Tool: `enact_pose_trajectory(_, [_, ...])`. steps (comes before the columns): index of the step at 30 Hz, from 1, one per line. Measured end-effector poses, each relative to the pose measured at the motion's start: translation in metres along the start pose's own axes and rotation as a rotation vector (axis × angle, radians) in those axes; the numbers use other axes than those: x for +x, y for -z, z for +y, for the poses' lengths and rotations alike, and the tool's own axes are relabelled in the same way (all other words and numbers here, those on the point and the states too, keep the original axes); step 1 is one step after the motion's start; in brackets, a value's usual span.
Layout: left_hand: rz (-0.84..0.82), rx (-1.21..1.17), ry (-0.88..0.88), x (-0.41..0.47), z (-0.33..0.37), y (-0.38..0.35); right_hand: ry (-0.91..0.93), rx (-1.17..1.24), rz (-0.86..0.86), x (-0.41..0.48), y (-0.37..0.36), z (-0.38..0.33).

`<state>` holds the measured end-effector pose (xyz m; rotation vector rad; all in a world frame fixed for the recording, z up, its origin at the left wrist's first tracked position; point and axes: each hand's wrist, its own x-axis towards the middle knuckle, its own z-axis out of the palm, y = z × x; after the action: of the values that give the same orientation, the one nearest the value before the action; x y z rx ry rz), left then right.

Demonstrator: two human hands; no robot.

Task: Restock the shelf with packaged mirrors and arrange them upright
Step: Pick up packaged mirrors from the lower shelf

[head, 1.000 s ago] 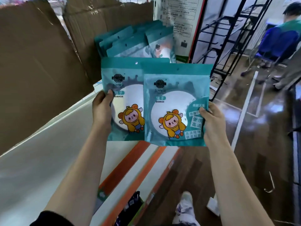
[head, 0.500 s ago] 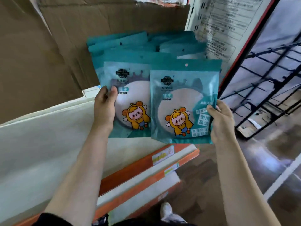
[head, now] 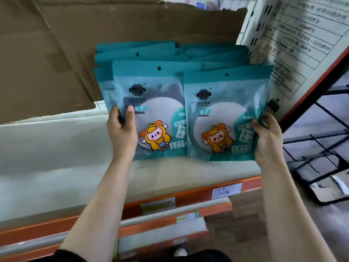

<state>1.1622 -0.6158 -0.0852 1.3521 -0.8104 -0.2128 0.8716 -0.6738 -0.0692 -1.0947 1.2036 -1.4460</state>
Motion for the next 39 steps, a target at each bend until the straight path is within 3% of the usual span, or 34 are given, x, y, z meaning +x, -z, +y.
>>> enact_pose_trajectory(3, [0.16,-0.015,-0.033,-0.013,-0.01,0.003,-0.049,0.005,0.02,0.009,0.001,0.017])
enact_pose_trajectory(6, [0.235,0.134,-0.065,-0.028,-0.017,0.003,-0.054,-0.058,-0.002,0.016,0.004,0.026])
enact_pose_trajectory(11, [0.21,0.462,-0.133,-0.027,-0.02,0.005,0.033,-0.353,-0.12,0.023,0.0,0.025])
enact_pose_trajectory(15, [0.215,0.754,-0.175,-0.034,-0.011,0.015,0.057,-0.413,-0.209,0.025,0.002,0.035])
enact_pose_trajectory(17, [0.126,0.813,-0.203,-0.037,0.002,0.014,0.131,-0.467,-0.204,0.028,0.002,0.035])
enact_pose_trajectory(21, [-0.456,0.965,-0.047,-0.058,0.011,0.007,0.243,-0.497,-0.135,0.027,-0.002,0.035])
enact_pose_trajectory(23, [-0.567,1.065,-0.081,-0.068,0.004,0.005,0.285,-0.493,-0.11,0.025,-0.007,0.039])
enact_pose_trajectory(30, [-0.405,1.108,-0.213,-0.067,-0.008,-0.005,0.335,-0.62,-0.05,0.03,-0.014,0.047])
enact_pose_trajectory(39, [-0.387,1.1,-0.145,-0.056,-0.004,-0.012,0.398,-0.72,0.106,0.023,-0.02,0.051])
